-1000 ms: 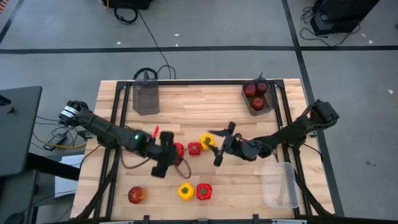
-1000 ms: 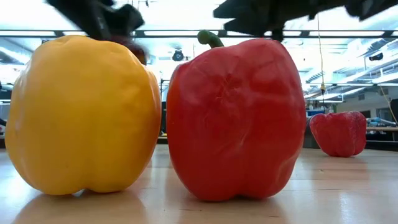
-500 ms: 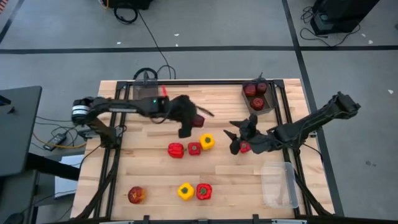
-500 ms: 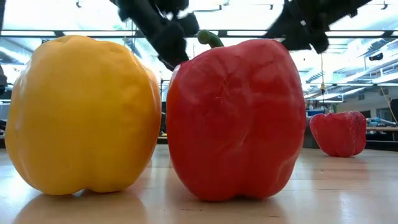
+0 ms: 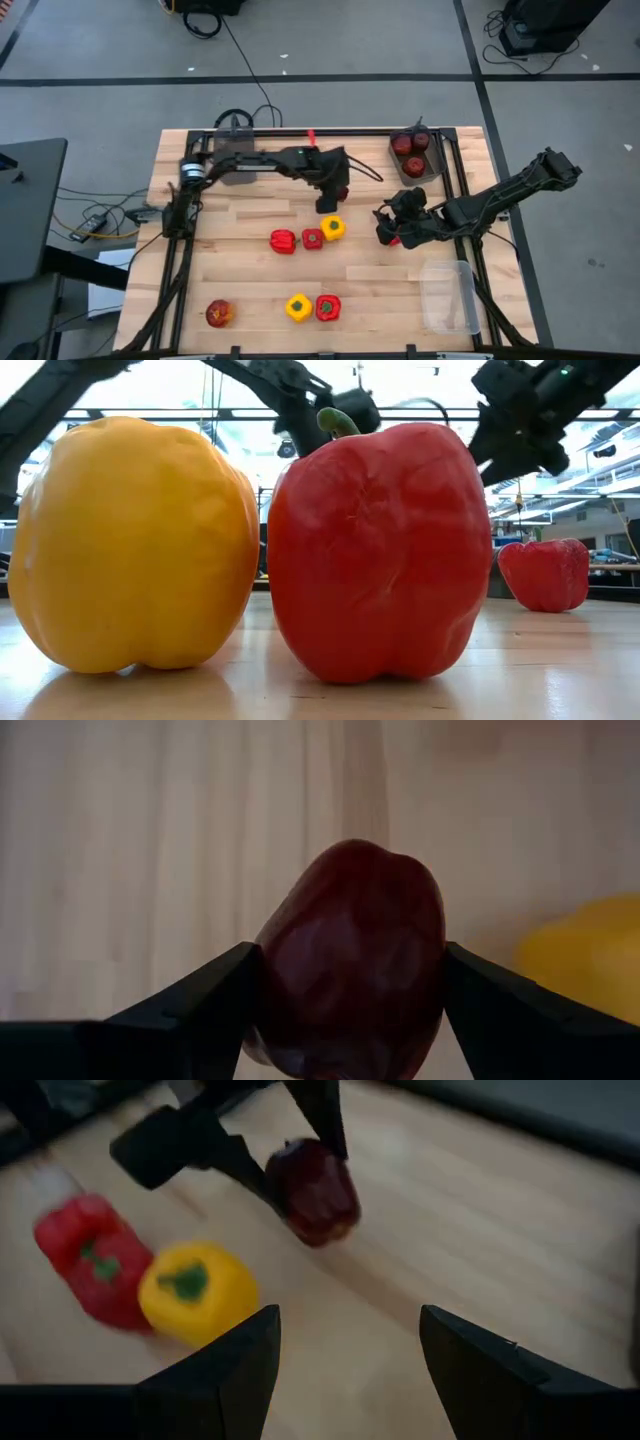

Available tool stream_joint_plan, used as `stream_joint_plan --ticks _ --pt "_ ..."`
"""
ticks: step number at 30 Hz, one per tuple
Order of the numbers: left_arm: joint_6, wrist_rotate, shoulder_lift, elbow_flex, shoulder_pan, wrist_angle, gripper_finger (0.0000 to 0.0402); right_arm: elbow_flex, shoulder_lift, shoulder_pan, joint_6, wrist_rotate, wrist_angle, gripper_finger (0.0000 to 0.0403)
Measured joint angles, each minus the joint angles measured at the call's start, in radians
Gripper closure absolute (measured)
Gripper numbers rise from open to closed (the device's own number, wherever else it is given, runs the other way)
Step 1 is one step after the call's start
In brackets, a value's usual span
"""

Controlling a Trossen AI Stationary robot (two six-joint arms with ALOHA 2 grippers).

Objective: Sort produce into baskets
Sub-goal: Put the right apple into the right dark gray bin

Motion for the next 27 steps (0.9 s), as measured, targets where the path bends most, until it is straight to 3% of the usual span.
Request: stream_joint_plan --ticks 3,8,17,23,27 --pt "0.023 0.000 0.078 0.085 0.000 -0.083 0.0108 0.000 -0.015 0.002 0.052 -0.067 -0.081 0.0154" --pt "0.021 -0.013 0.147 0.150 -0.002 -0.053 0.0098 0.000 -0.014 0.005 0.120 -0.102 -0.149 0.0154" --pt "0.063 -0.008 0.150 0.149 -0.003 0.020 0.0008 0.000 -0.012 -0.016 0.113 -0.084 -0.179 0.0154" --pt "0.149 0.017 0.126 0.161 -0.006 -0.087 0.0029 0.000 -0.012 -0.125 -0.145 -0.119 -0.135 0.0147" --pt "0.180 0.166 0.072 0.161 0.022 -0.092 0.0031 0.027 -0.012 -0.264 -0.382 -0.239 -0.037 0.0129"
